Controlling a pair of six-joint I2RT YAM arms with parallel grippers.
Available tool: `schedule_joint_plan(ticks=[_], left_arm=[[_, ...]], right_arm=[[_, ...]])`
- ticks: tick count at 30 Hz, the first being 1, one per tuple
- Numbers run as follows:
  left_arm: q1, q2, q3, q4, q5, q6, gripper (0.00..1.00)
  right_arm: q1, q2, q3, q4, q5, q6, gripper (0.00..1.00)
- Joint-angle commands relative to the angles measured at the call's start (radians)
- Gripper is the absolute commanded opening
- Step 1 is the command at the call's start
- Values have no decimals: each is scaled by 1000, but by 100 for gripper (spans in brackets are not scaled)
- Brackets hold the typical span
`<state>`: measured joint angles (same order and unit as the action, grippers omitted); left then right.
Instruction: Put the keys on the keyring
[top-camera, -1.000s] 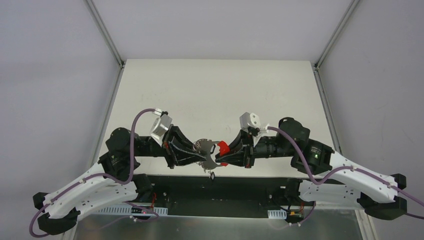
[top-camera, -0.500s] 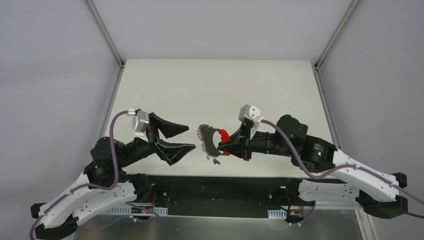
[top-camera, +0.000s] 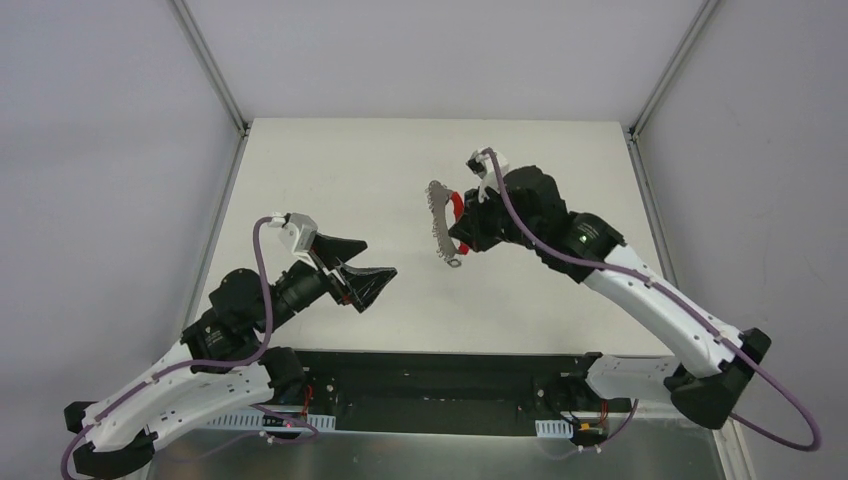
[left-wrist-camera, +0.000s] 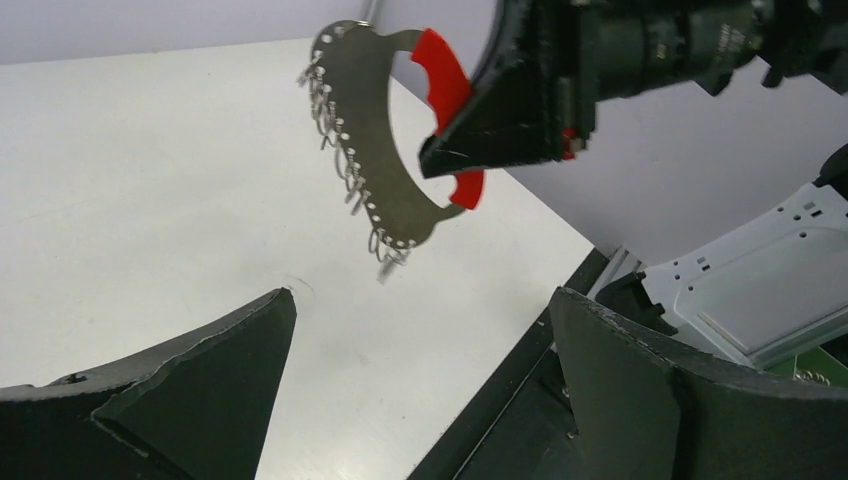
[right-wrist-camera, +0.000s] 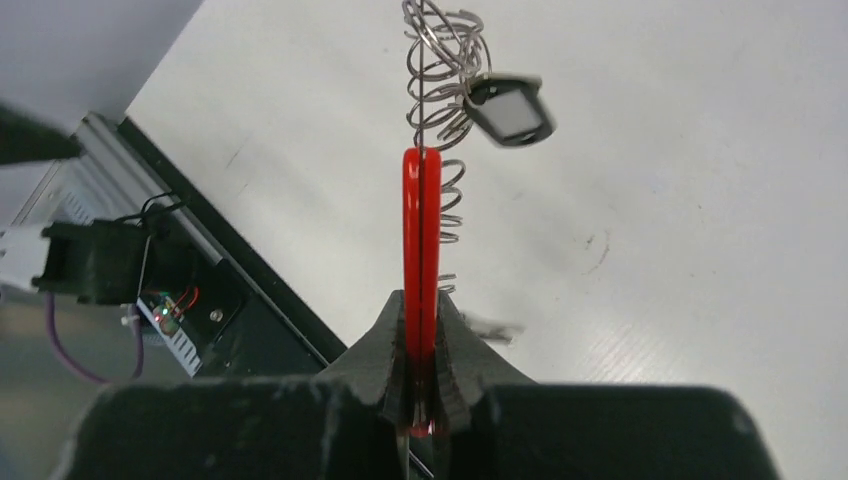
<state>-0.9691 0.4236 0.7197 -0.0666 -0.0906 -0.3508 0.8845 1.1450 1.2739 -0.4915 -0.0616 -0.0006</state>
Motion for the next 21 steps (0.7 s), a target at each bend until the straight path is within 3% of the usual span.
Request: schedule_joint_plan(ticks=[1, 7, 11, 21], left_arm=[[-5, 42, 4, 0, 5, 26, 99], [-6, 103, -31, 2, -65, 4, 99], [-5, 136, -54, -4, -146, 16, 99], [-6, 105, -98, -9, -169, 59, 98]], right_arm=[[-103, 107, 91, -63, -57, 128, 0], [-192, 221, 119, -153, 103, 154, 0], [-202, 302, 151, -224, 215, 135, 0], [-201, 542, 247, -334, 436, 85, 0]])
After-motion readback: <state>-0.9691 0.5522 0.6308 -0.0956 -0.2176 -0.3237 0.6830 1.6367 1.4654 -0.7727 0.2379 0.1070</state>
